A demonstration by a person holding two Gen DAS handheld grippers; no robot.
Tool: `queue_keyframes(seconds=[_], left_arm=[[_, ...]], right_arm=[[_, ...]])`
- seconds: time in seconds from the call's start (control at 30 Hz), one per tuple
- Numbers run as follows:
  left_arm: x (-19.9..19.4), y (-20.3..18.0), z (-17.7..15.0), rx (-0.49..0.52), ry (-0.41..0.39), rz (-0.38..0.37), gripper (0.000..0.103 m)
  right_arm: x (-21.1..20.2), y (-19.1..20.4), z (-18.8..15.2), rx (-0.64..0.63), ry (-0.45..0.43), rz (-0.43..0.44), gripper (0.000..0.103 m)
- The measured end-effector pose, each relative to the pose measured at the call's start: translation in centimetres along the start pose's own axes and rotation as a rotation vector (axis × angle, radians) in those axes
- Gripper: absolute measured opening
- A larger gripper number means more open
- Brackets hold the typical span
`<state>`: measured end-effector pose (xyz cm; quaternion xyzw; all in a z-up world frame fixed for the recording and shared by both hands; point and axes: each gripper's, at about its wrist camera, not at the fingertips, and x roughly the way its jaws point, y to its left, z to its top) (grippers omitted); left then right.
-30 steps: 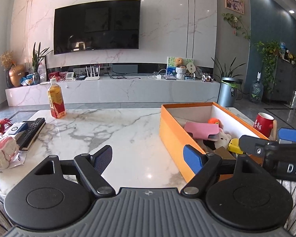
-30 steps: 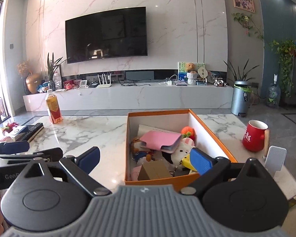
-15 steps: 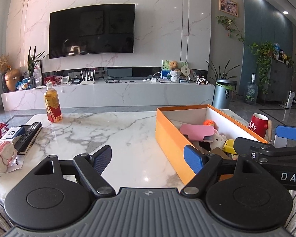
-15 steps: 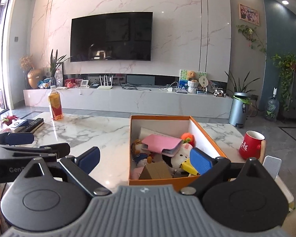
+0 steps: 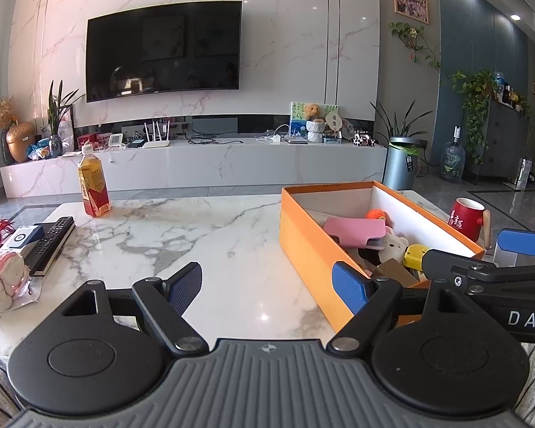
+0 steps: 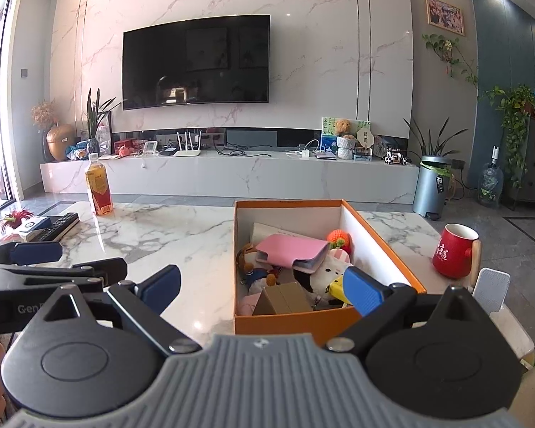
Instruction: Organize objects
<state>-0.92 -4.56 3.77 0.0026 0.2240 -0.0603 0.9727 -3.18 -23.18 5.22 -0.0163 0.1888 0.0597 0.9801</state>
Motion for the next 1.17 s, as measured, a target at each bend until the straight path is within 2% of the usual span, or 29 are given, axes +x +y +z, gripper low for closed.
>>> queue_keyframes(seconds=[0.2,0.3,1.0,1.1,1.17], left_arm=[[-0.01,0.02,-0.03,0.001,0.005,-0.004,0.095],[-0.09,0.1,-0.04,0.003,0.005,-0.007,0.095],[0.21,-0.03,-0.14,0.031,0.028,0.006,0.095],[-0.11,-0.05,-0.38,0.04,-0.02,0.001,0.092],[-0.12,-0.25,-0.3,0.053,-0.019,0.013,0.092]], right_arm=[[-0.02,-0.05,-0.09,0.003,0.004,0.002,0.098],[-0.31,0.01,-0.19,0.001,-0.02,0.001,0.098],[-0.01,0.12,-0.64,0.005,0.029,0.007,0.098],[-0.03,0.1,-0.65,0.015,0.03,0.015,0.098],[-0.05,0.13,-0.65,0.016,0.031,0.015,0.098]])
